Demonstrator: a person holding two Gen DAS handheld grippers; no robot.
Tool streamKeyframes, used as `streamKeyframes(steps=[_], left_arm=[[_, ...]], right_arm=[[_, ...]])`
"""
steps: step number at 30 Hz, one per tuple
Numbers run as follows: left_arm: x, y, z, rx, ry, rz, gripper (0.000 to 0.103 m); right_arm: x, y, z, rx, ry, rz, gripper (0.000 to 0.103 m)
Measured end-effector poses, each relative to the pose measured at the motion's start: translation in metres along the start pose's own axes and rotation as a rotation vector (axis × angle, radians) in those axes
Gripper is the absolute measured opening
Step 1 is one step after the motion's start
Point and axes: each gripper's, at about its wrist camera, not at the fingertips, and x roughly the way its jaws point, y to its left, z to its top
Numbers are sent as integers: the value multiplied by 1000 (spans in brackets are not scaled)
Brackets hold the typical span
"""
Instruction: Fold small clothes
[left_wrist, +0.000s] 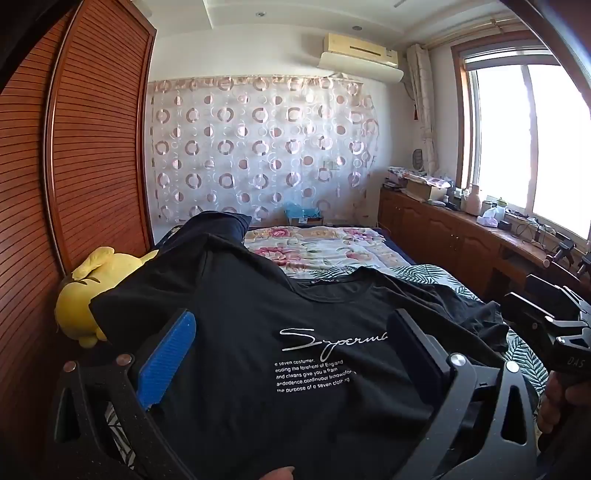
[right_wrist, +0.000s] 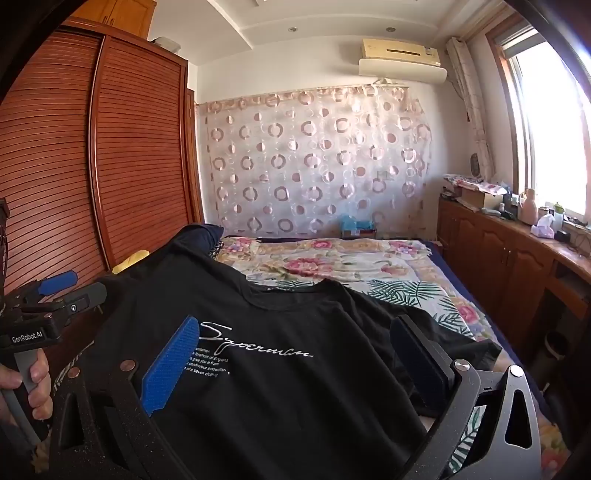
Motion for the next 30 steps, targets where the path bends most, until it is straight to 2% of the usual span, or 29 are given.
streamKeyframes(steps=[15, 30], left_arm=[[-1, -1, 0, -2, -20, -4, 103], [-9, 2, 1, -1, -30, 6, 103]], right_arm=[[-10, -2, 0, 23, -9, 13, 103], [-1, -2, -1, 19, -9, 10, 103]])
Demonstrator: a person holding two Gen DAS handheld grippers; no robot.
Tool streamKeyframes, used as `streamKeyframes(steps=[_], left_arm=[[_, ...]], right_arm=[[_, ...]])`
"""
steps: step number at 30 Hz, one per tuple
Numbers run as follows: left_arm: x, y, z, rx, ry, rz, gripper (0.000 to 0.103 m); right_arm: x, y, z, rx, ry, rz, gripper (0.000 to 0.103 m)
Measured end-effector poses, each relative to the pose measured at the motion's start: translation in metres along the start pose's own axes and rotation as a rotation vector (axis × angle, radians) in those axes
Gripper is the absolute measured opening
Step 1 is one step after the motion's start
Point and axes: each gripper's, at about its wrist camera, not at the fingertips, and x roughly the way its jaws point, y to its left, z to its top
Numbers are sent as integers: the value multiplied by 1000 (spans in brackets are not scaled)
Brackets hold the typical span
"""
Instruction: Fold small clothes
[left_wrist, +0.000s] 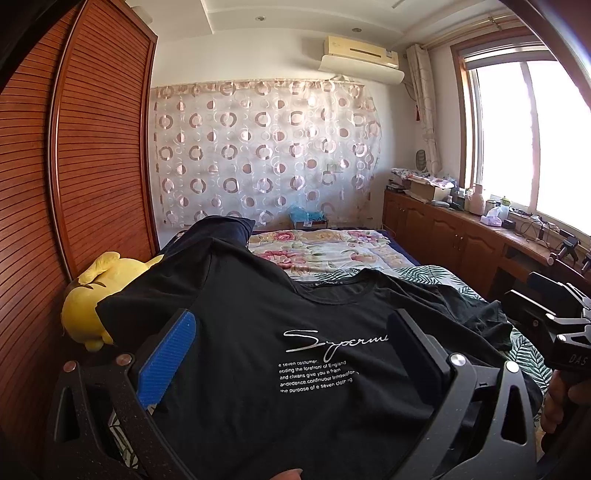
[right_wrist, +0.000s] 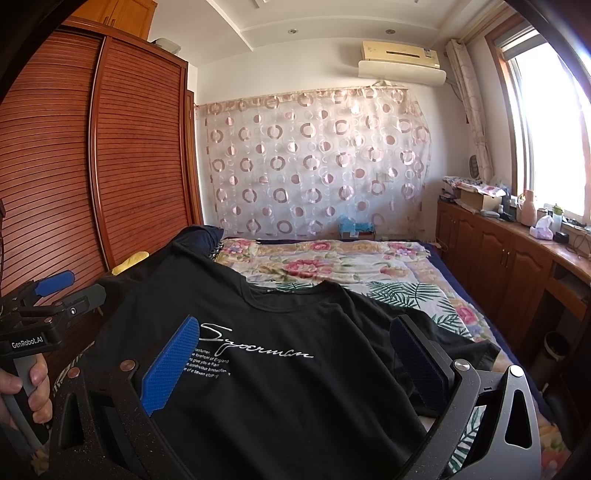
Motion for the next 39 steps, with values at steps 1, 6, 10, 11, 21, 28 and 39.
streamKeyframes(steps=[1, 6, 10, 11, 21, 28, 39], left_arm=[[-1, 1, 0, 0, 0, 0, 103], [-1, 0, 0, 3, 0, 2, 103], [-2, 0, 1, 2, -1, 1, 103], [-1, -1, 0, 3, -1, 1, 103], [-1, 0, 1, 4, -1, 5, 103], [-2, 0, 1, 6, -3, 4, 103], [-5, 3, 3, 6, -8, 6, 103]], right_arm=[[0, 1, 0, -1, 0, -1, 103], [0, 0, 0, 0, -1, -1, 103], [0, 0, 0, -1, 0, 0, 103], [0, 0, -1, -1, 0, 0, 103], [1, 1, -1, 0, 1, -1, 103], [1, 1, -2, 2, 2, 0, 103], [1, 1, -2, 1, 2, -1, 103]])
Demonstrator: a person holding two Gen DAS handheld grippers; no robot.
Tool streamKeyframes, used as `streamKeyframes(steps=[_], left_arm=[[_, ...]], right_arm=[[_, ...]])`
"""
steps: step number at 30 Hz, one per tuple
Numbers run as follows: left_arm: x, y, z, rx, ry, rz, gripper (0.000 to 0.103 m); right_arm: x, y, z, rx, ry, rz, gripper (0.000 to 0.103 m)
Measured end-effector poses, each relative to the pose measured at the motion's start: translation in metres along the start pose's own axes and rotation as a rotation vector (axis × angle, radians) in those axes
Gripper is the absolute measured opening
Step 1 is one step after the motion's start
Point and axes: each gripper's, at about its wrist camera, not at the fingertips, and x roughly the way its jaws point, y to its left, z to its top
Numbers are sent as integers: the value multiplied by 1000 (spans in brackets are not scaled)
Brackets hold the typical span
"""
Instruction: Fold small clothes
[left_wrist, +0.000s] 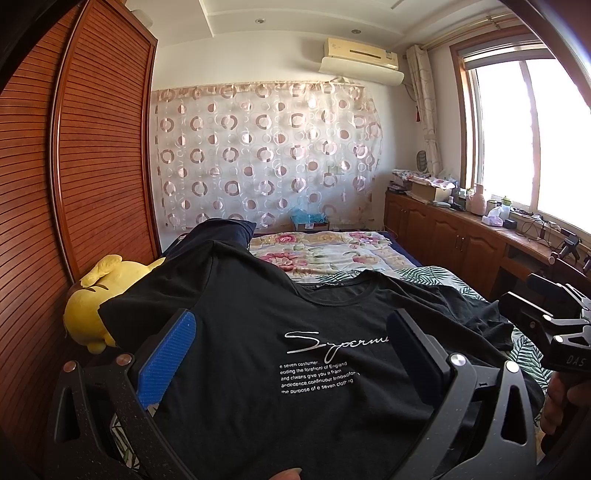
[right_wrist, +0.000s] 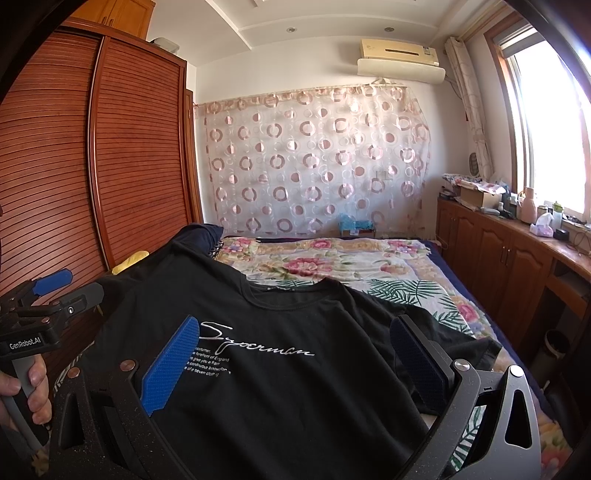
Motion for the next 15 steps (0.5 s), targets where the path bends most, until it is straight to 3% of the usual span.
streamKeyframes(steps=[15], left_arm=[[-4, 1, 3, 3, -3, 1, 103]], right_arm=[[0, -1, 1, 0, 0, 1, 103]])
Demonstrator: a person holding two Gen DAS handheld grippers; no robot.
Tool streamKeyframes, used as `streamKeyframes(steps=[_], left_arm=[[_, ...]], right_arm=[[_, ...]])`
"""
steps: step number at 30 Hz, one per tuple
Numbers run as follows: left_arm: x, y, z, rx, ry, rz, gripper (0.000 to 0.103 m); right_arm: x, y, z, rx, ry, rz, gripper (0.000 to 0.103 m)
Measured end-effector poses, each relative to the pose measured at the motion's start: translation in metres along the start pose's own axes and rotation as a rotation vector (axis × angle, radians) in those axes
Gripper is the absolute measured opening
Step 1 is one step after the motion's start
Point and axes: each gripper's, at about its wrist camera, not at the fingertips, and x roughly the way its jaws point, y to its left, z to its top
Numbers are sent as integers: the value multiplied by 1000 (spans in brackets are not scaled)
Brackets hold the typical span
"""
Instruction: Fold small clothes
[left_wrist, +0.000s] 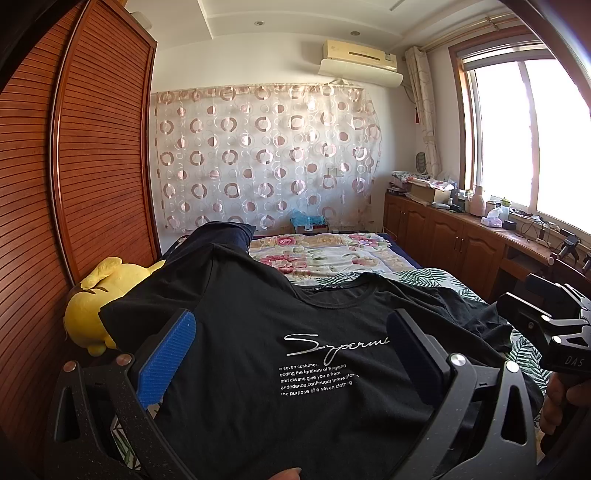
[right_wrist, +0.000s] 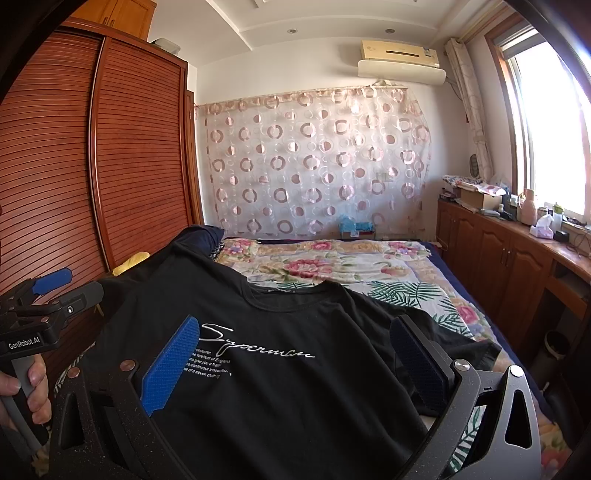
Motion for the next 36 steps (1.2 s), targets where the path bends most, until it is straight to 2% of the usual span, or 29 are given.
streamKeyframes(steps=[13, 26, 29, 32, 36], left_arm=[[9, 5, -1, 4, 26, 17, 103], [35, 48, -16, -14, 103, 90, 103], [37, 56, -18, -21, 116, 98, 103], [38, 63, -21, -16, 126, 101, 103], [40, 78, -25, -8, 141, 108, 103]], right_arm=[[13, 2, -4, -9, 38, 36, 103], [37, -10, 0, 1, 129, 102, 103], [42, -13, 4, -3, 138, 114, 103], [51, -17, 10, 10, 159, 167, 103], [60, -23, 19, -8, 173, 167, 103]])
